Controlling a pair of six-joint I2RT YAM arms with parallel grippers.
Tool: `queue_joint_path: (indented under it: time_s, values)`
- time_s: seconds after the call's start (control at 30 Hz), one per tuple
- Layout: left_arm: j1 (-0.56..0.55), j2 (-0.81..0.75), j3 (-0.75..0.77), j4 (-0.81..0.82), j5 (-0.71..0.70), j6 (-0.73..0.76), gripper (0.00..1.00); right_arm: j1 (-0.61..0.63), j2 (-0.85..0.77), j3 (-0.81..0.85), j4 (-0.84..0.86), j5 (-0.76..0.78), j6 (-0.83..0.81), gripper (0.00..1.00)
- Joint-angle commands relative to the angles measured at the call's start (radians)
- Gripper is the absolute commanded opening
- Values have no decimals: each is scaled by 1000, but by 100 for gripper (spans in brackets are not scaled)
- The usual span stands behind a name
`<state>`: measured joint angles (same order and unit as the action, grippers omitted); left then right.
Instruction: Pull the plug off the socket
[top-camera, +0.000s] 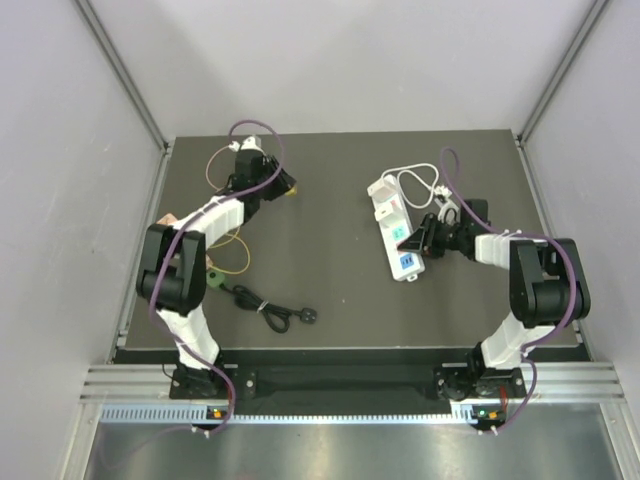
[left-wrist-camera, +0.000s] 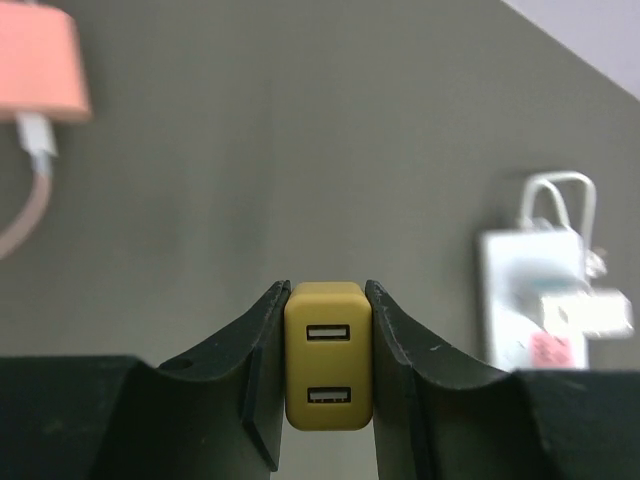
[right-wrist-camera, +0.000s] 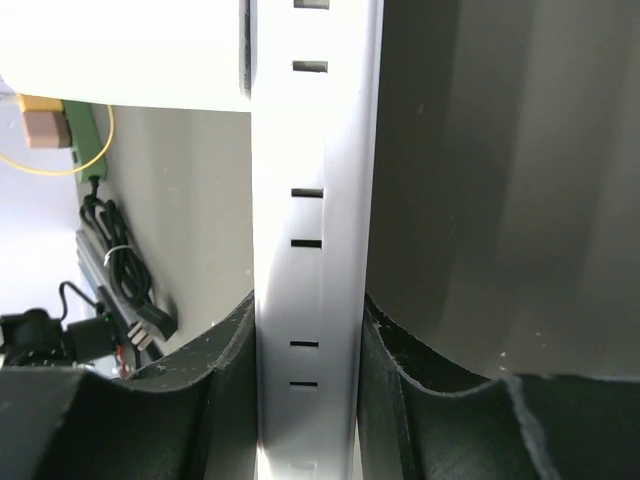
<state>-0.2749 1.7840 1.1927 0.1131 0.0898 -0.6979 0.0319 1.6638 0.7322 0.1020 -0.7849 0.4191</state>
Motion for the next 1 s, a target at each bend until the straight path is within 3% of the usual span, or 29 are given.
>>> queue_joint_path:
  time_s: [0.0, 0.33, 0.4, 0.43, 0.57, 0.67, 0.97]
  values:
    - [68, 136, 160, -108, 27, 104, 0, -18, -41, 9, 125, -149, -49, 10]
    - [172, 425, 470, -285, 34, 138, 4, -24, -39, 19, 134, -191, -46, 11]
    - [174, 445, 499, -294, 25, 138, 14, -23, -41, 16, 136, -198, -48, 12]
    - [174, 446, 505, -297, 22, 138, 29, -24, -42, 18, 137, -200, -49, 12]
    - [175, 414, 499, -293, 25, 152, 58, -24, -39, 21, 139, -206, -52, 13]
    - [174, 350, 443, -256, 34, 166, 72, -24, -36, 22, 133, -203, -57, 13]
    - [171, 93, 210, -136, 120, 160, 76, -24, -41, 30, 116, -195, -82, 11]
